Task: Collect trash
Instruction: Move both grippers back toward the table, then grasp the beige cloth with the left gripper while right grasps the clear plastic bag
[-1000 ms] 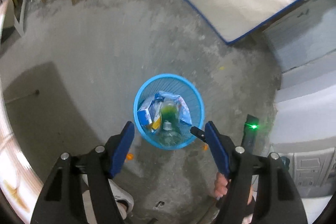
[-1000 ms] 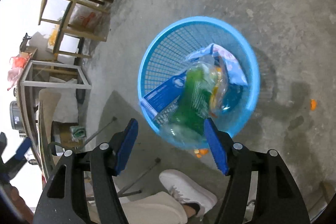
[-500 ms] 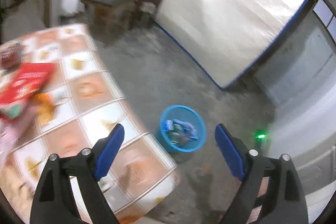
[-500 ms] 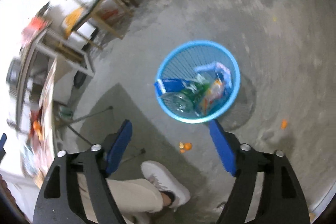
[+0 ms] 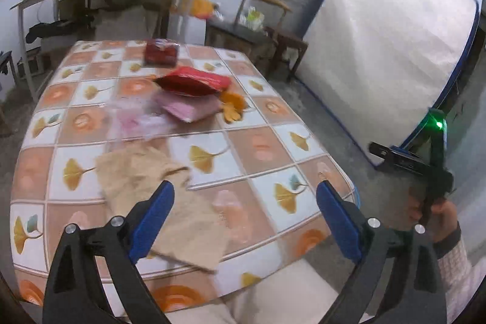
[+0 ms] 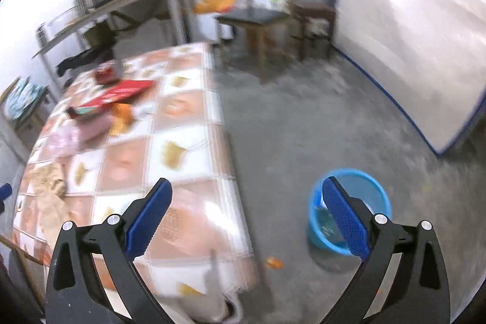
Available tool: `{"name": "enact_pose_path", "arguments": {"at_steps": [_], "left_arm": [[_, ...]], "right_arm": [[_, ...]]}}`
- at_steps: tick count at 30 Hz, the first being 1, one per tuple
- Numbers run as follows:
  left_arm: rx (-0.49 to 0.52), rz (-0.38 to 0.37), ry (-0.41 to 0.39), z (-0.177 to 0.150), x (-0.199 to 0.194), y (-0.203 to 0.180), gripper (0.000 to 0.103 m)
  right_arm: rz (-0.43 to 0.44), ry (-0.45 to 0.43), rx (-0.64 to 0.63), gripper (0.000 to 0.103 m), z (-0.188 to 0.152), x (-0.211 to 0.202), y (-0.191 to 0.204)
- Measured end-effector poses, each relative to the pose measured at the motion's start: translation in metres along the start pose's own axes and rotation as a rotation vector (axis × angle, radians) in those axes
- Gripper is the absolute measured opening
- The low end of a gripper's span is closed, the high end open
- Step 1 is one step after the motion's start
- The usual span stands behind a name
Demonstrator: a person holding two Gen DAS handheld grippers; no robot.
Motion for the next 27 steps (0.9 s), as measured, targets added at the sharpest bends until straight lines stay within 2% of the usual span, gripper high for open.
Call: {"name": "enact_pose_path", "arguments": {"at_steps": [5, 7, 9, 11, 15, 17, 20, 23, 27], "left_arm": [[-0.014, 0.028, -0.036, -0.01, -0.001, 0.038, 0.097], [0.038, 0.041, -0.02, -0.009, 0.008, 0.048, 0.097], [0.12, 0.039, 0.03, -0.01, 0.021, 0.056, 0.097], [0.195, 0.08, 0.079, -0.009, 0.039, 0.062, 0.097], [0.366, 0.097, 0.144, -0.012, 0.071, 0.065, 0.097], [0.395, 0.089, 0.168, -0.014, 0.08, 0.066, 0.097], [0.397, 0.05, 0.221, -0.02, 0.095, 0.071, 0.097], [0.381, 0.06, 0.269, -0.026, 0.107, 0.081, 0.097], [0.364, 0.061, 0.254, -0.025, 0.108, 0.086, 0.096]], "right_arm": [[0.146, -0.003, -0.151, 0.095, 0.005, 0.008, 0.092], [0.196, 0.004, -0.193, 0.095, 0.004, 0.008, 0.125], [0.232, 0.02, -0.202, 0.095, 0.004, 0.008, 0.144], [0.269, 0.049, -0.203, 0.095, 0.0, 0.01, 0.16], [0.295, 0.087, -0.194, 0.095, -0.005, 0.012, 0.177], [0.299, 0.093, -0.191, 0.095, -0.007, 0.012, 0.18], [0.303, 0.105, -0.17, 0.095, -0.008, 0.011, 0.178], [0.307, 0.13, -0.145, 0.095, -0.009, 0.013, 0.176], [0.334, 0.154, -0.129, 0.095, -0.01, 0.015, 0.178]]}}
Point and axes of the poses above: each gripper's, at about its wrist camera, not at the fingertips, and x roughly the way its jaws point, y to its left, z to its top, the point moved 7 cm from there along x, roughly the way its jaws point, and after that the axes turned 2 degrees about y, right-handed, at the moved point
